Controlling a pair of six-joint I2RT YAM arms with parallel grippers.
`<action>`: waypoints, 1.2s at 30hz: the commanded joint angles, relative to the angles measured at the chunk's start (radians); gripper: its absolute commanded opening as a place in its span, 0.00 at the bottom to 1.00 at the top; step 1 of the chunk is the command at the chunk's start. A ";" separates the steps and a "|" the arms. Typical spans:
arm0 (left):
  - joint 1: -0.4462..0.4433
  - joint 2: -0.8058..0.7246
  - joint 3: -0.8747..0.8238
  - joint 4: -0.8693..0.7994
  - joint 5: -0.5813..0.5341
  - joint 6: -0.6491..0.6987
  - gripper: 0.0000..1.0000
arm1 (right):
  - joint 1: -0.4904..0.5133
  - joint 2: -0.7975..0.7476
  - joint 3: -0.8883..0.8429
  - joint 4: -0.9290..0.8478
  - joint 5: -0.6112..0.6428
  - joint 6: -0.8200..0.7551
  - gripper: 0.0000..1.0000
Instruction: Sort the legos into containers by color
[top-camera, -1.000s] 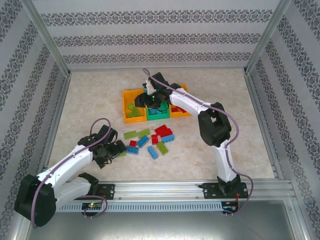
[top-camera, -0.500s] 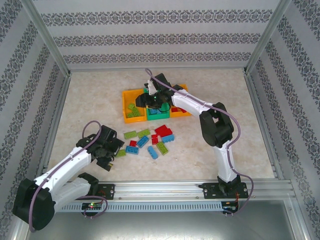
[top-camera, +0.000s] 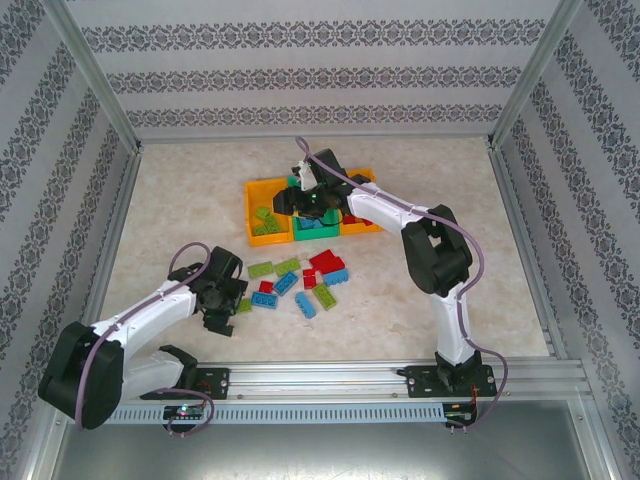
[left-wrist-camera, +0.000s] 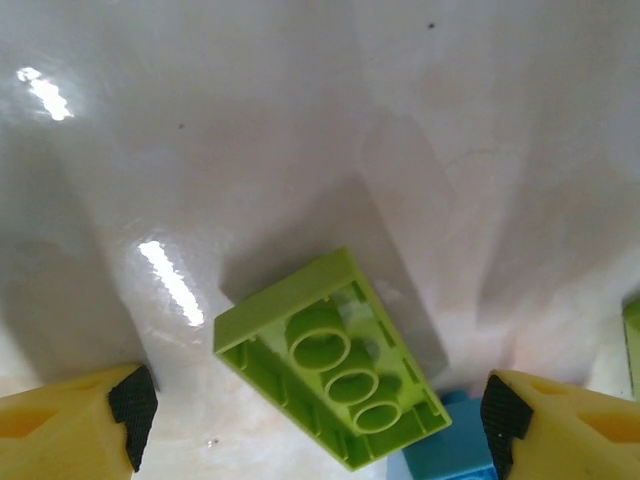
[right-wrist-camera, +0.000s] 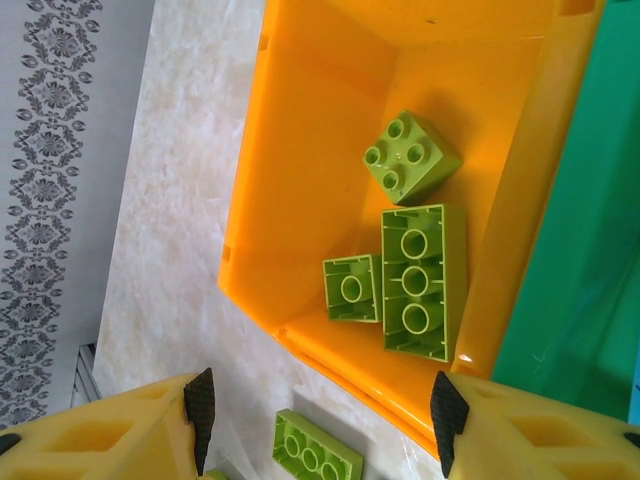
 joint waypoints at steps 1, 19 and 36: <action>-0.013 0.040 -0.005 0.037 -0.031 -0.036 0.86 | -0.013 -0.021 -0.036 -0.022 -0.004 0.017 0.63; 0.023 0.098 -0.069 0.170 -0.068 -0.039 0.49 | 0.010 -0.084 -0.076 -0.073 0.044 -0.045 0.63; 0.043 -0.031 -0.047 0.079 -0.183 0.063 0.46 | 0.015 -0.183 -0.178 -0.071 0.088 -0.078 0.64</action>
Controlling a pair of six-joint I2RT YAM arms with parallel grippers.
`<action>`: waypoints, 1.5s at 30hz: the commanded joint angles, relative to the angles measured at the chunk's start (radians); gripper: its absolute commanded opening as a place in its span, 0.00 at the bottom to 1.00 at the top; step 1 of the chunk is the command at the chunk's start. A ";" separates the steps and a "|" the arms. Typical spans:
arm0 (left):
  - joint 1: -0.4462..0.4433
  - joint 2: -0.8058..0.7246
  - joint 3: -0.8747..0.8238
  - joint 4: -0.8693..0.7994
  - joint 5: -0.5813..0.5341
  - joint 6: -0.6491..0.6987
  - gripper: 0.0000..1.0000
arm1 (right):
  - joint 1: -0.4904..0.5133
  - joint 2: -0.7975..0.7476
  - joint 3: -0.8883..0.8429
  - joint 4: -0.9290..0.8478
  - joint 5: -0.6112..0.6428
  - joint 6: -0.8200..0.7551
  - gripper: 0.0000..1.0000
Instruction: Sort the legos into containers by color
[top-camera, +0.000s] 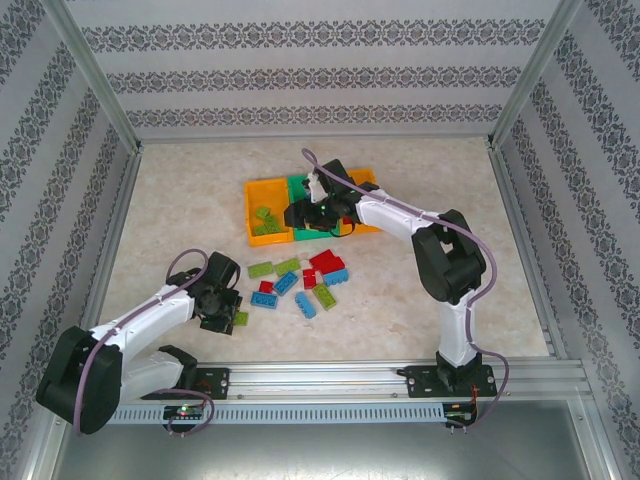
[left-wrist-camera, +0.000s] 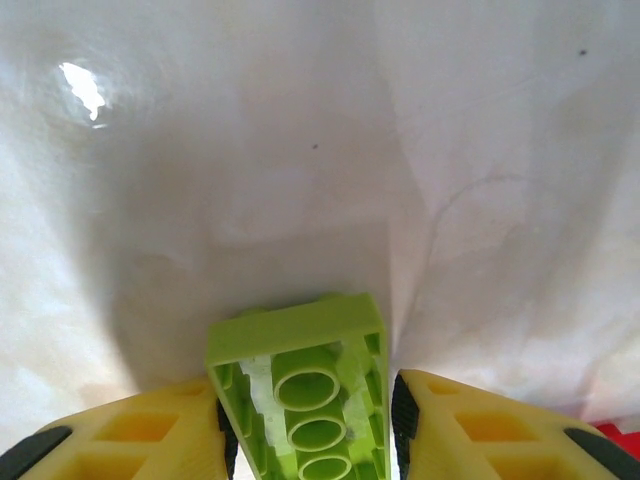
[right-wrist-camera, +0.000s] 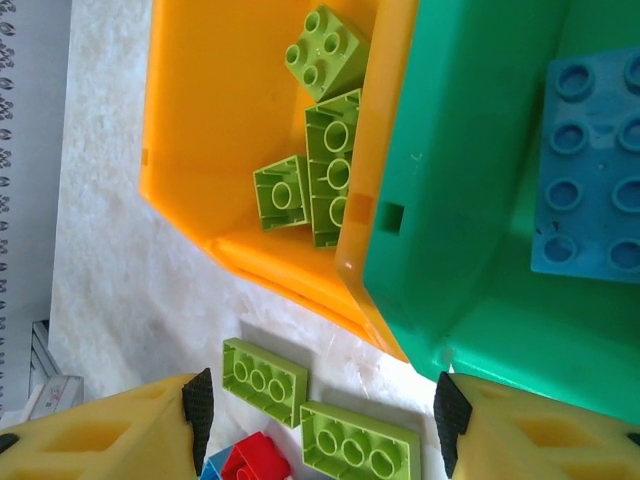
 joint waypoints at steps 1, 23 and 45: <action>0.034 0.011 0.000 0.119 -0.189 0.071 0.46 | 0.013 -0.077 -0.031 -0.003 0.039 -0.042 0.63; 0.115 0.062 0.119 0.081 -0.191 0.246 0.44 | 0.001 -0.163 -0.161 -0.007 0.084 -0.066 0.65; 0.127 0.207 0.113 0.118 -0.065 0.297 0.67 | -0.006 -0.164 -0.199 -0.003 0.082 -0.050 0.67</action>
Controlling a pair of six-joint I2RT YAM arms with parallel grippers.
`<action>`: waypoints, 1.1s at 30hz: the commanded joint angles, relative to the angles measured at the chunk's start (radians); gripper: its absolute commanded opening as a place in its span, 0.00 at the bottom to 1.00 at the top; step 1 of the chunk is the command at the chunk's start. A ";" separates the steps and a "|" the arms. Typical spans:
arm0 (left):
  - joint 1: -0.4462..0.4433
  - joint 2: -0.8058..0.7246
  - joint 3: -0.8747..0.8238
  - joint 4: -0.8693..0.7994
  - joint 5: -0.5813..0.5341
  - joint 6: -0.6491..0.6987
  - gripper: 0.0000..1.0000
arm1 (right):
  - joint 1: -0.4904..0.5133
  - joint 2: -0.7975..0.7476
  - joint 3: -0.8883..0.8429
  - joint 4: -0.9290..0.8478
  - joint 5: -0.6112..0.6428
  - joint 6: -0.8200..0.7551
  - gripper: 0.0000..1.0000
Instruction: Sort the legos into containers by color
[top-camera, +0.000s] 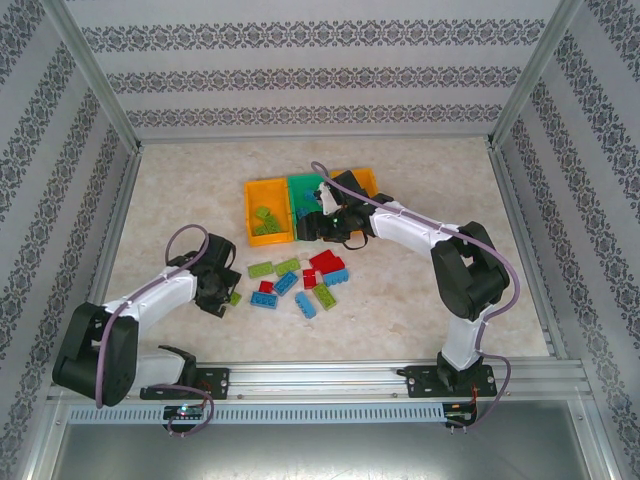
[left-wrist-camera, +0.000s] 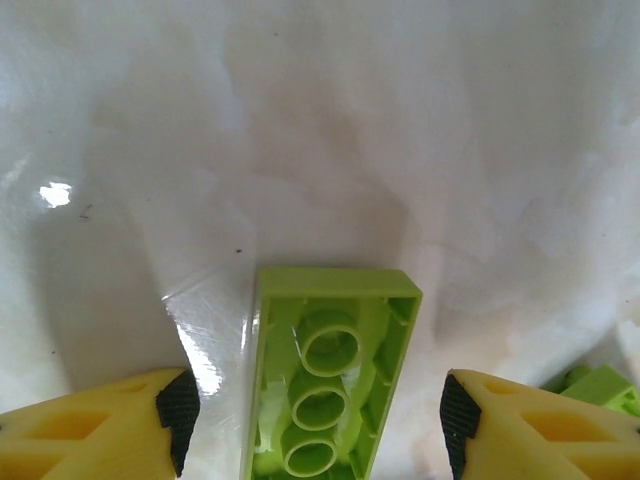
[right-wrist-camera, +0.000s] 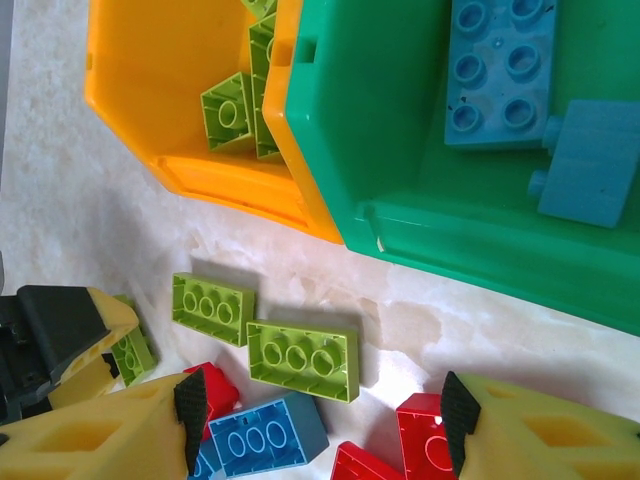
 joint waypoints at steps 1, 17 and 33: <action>0.012 0.054 0.007 0.016 0.019 0.040 0.66 | -0.007 -0.009 -0.013 0.000 0.009 -0.002 0.67; 0.046 0.228 0.055 -0.029 0.056 0.140 0.50 | -0.010 -0.030 -0.078 0.046 0.007 0.018 0.68; 0.051 0.086 0.124 -0.108 -0.051 0.188 0.41 | -0.004 -0.076 -0.112 0.027 0.027 -0.014 0.68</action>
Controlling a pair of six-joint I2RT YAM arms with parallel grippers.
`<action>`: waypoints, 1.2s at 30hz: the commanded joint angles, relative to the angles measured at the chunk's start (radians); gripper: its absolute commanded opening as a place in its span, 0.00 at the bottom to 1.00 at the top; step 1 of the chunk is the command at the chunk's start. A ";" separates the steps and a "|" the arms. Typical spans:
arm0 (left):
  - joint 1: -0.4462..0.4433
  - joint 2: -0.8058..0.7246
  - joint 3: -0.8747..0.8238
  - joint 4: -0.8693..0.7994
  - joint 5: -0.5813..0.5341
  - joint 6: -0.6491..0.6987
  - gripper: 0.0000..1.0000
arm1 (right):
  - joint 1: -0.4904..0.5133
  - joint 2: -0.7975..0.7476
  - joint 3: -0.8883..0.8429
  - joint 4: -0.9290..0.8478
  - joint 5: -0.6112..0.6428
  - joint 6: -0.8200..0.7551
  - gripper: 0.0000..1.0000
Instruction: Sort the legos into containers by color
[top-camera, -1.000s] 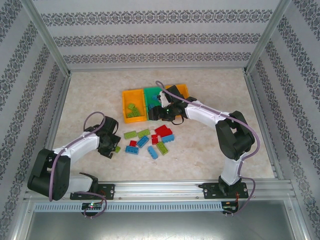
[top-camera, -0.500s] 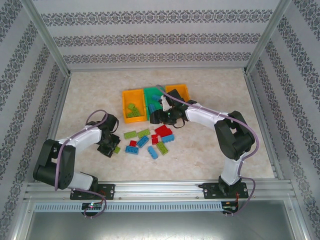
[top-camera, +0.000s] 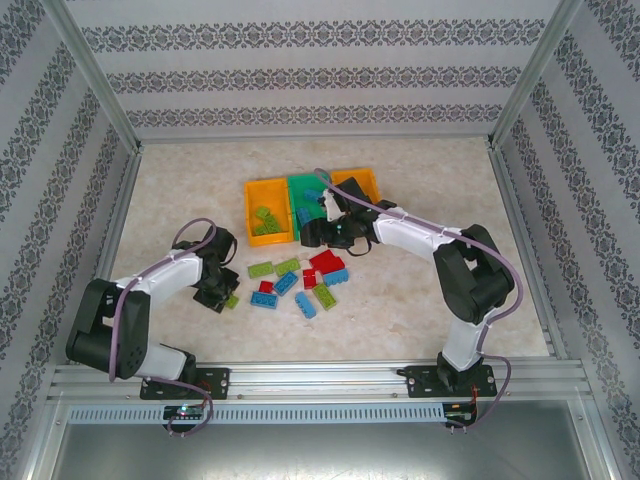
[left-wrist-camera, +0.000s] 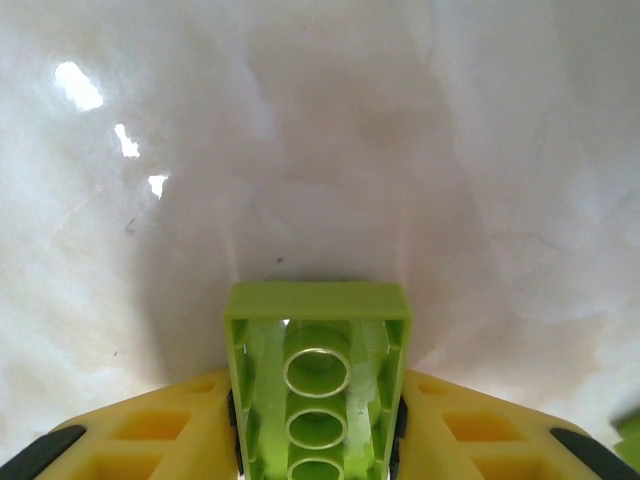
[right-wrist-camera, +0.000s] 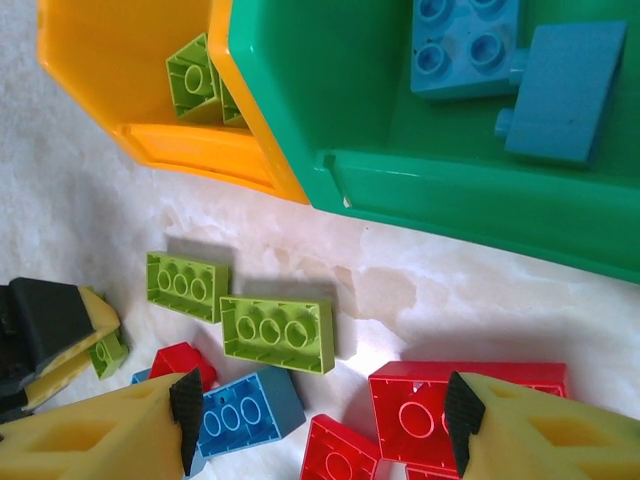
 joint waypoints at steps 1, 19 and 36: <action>0.012 -0.051 0.032 0.023 -0.081 0.051 0.42 | -0.001 -0.046 -0.033 -0.004 0.022 -0.024 0.68; -0.001 0.089 0.483 0.080 -0.032 0.443 0.40 | 0.089 -0.232 -0.222 -0.072 0.153 -0.154 0.68; -0.065 0.456 0.820 0.056 0.092 0.667 0.40 | 0.264 -0.224 -0.279 -0.183 0.305 -0.152 0.70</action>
